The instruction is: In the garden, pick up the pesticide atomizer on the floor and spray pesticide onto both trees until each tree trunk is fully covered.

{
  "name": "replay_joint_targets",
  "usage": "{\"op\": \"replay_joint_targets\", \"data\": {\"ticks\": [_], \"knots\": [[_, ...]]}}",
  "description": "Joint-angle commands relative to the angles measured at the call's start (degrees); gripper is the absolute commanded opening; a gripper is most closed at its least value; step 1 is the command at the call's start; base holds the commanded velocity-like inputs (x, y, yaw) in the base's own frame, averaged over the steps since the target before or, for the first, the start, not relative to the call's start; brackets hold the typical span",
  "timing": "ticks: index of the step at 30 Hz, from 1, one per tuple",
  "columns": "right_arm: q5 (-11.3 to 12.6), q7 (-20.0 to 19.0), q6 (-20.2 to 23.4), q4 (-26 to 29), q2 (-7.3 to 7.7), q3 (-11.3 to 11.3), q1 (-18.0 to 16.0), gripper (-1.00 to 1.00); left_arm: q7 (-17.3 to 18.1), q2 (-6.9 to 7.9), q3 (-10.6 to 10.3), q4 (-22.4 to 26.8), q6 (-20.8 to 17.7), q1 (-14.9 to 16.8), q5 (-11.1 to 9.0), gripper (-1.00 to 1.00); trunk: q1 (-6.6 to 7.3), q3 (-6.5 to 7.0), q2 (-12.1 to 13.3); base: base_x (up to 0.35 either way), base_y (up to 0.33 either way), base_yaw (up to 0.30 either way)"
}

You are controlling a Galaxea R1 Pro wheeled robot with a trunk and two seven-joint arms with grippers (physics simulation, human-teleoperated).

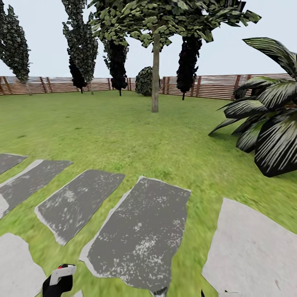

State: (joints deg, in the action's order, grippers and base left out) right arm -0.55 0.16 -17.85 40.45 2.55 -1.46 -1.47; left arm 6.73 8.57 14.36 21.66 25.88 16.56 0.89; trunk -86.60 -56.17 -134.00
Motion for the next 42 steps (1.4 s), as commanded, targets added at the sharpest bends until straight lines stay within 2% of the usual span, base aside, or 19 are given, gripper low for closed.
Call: {"op": "replay_joint_targets", "data": {"ticks": [1,42], "knots": [[-0.1,0.0,-0.2,-0.1,0.00,0.0,0.0,1.00,0.6,-0.04,0.5,0.0,0.1,0.0,0.1,-1.00,-0.02,-0.05,0.0,0.337,0.000,0.000],[-0.1,0.0,-0.2,-0.1,0.00,0.1,0.0,1.00,0.6,-0.04,0.5,0.0,0.1,0.0,0.1,-1.00,-0.02,-0.05,0.0,0.337,0.000,0.000]]}}
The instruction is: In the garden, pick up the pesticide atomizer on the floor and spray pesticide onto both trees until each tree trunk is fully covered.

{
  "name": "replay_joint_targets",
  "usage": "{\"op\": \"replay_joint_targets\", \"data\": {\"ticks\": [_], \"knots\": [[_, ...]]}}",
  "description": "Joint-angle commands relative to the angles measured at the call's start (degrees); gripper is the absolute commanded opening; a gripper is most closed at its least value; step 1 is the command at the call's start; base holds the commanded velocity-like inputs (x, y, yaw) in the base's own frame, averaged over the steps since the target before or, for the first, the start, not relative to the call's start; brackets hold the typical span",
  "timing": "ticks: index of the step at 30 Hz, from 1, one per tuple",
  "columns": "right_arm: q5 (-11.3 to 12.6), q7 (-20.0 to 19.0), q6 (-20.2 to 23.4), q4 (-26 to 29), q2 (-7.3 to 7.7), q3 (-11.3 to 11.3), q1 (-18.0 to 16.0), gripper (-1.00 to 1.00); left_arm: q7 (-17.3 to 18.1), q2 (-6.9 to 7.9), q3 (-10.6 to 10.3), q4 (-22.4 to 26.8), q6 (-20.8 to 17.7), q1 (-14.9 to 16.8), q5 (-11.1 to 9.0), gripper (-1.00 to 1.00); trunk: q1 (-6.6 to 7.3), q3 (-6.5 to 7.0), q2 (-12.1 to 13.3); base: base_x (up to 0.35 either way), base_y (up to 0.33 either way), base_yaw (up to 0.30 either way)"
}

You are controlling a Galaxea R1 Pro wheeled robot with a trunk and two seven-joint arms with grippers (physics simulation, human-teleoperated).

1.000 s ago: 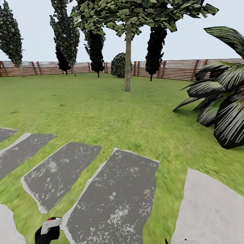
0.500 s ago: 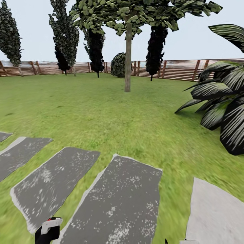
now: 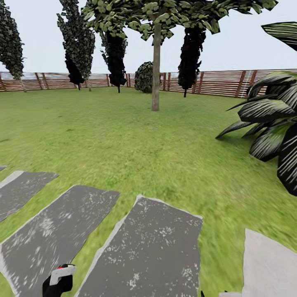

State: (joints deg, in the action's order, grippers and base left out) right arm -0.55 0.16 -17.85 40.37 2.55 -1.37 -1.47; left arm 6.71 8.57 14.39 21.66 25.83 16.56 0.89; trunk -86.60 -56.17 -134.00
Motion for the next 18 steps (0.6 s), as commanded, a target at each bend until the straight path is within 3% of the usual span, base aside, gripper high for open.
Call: {"op": "replay_joint_targets", "data": {"ticks": [1,13,18], "knots": [[-0.1,0.0,-0.2,0.0,0.00,0.0,0.0,1.00,0.6,-0.04,0.5,0.0,0.1,0.0,0.1,-1.00,-0.02,-0.05,0.0,0.337,0.000,0.000],[-0.1,0.0,-0.2,0.0,0.00,0.0,0.0,1.00,0.6,-0.04,0.5,0.0,0.2,0.0,0.1,-1.00,-0.02,-0.05,0.0,0.337,0.000,-0.002],[-0.1,0.0,-0.2,0.0,0.00,0.0,0.0,1.00,0.6,-0.04,0.5,0.0,0.2,0.0,0.0,-1.00,-0.02,-0.05,0.0,0.337,0.000,-0.165]]}}
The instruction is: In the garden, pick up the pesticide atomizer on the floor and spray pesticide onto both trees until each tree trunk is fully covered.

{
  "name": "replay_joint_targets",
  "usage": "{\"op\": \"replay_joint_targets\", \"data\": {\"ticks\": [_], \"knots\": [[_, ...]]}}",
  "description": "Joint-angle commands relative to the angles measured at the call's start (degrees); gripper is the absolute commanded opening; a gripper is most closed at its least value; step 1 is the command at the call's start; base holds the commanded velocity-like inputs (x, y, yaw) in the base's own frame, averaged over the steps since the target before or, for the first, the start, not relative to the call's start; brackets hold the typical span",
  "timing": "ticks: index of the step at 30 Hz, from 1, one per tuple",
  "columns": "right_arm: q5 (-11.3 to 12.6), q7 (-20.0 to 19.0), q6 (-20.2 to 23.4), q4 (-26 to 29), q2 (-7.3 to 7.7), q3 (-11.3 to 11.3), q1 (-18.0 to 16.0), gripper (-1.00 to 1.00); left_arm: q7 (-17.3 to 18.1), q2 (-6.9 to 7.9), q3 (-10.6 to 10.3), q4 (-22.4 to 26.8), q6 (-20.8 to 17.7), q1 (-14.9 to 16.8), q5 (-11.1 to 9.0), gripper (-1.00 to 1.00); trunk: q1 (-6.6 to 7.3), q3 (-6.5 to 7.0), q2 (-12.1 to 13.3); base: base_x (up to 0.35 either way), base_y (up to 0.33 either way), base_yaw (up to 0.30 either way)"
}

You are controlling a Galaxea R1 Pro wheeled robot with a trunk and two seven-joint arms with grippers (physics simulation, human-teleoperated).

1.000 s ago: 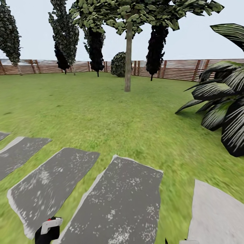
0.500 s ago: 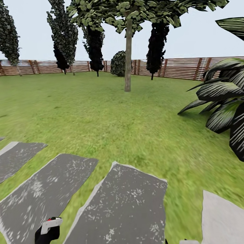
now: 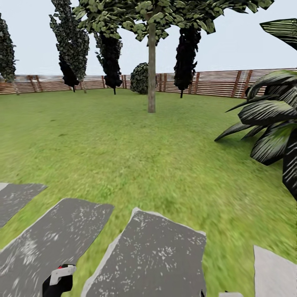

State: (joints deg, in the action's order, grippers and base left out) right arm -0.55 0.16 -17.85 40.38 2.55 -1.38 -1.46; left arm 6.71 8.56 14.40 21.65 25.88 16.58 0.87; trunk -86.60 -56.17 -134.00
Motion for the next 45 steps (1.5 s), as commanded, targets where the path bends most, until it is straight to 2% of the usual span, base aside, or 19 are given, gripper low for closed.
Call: {"op": "replay_joint_targets", "data": {"ticks": [1,45], "knots": [[-0.1,0.0,-0.2,0.0,-0.01,0.0,0.0,1.00,0.6,-0.04,0.5,0.0,0.1,0.0,0.1,-1.00,-0.02,-0.05,0.0,0.337,0.000,-0.136],[-0.1,0.0,-0.2,0.0,-0.01,0.0,0.0,1.00,0.6,0.05,0.5,0.0,0.0,0.0,0.0,-1.00,-0.02,-0.05,0.0,0.337,0.000,-0.004]]}}
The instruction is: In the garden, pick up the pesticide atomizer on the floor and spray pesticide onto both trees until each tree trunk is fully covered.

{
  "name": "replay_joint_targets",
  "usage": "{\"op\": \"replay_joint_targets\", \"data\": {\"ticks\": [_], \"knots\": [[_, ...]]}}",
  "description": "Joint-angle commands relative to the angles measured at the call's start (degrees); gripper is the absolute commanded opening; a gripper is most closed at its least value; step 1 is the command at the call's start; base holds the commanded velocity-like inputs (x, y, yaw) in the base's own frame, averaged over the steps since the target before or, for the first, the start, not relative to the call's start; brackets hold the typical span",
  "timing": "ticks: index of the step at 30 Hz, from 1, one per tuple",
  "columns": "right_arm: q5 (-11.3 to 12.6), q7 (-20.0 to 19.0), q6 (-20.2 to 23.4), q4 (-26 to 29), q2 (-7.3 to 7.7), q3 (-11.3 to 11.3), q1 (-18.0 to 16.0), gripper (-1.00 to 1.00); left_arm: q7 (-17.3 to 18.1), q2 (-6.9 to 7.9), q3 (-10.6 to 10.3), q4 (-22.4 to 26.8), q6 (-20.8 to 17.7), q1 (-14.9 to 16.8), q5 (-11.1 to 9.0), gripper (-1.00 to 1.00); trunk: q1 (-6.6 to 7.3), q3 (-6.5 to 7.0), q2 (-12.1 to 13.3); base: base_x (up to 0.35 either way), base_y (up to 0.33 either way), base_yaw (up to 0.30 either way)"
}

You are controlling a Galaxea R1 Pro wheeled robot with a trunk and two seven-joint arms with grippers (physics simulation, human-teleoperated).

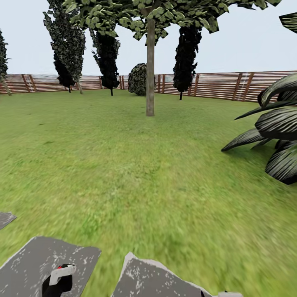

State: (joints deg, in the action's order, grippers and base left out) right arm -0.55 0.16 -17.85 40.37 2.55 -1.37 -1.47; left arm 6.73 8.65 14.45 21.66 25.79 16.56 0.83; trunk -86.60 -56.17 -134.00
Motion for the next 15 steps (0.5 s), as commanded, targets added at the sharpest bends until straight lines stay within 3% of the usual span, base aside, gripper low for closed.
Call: {"op": "replay_joint_targets", "data": {"ticks": [1,15], "knots": [[-0.1,0.0,-0.2,0.0,0.00,0.0,0.0,1.00,0.6,-0.04,0.5,0.0,0.1,0.0,0.1,-1.00,-0.02,-0.05,0.0,0.337,0.000,0.000],[-0.1,0.0,-0.2,0.0,0.00,0.0,0.0,1.00,0.6,-0.04,0.5,0.0,0.1,0.0,0.1,-1.00,-0.02,-0.05,0.0,0.337,0.000,0.000]]}}
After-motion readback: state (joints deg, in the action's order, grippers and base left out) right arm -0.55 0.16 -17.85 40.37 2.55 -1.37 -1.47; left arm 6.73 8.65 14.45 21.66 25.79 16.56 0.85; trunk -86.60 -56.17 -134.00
